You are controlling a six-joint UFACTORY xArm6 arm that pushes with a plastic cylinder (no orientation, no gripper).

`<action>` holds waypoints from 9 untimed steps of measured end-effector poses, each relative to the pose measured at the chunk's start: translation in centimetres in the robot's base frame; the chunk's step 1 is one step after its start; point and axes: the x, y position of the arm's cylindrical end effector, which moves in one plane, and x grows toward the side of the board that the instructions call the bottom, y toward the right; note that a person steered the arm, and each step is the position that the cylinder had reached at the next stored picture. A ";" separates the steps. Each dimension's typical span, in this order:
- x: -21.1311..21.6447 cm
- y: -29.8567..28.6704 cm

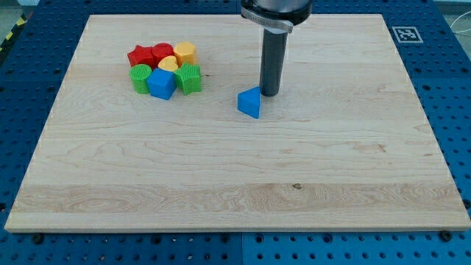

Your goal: Move blue triangle into the group of blocks

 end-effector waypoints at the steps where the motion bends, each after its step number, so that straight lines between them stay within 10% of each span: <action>1: -1.7 0.0; 9: 6.6 0.4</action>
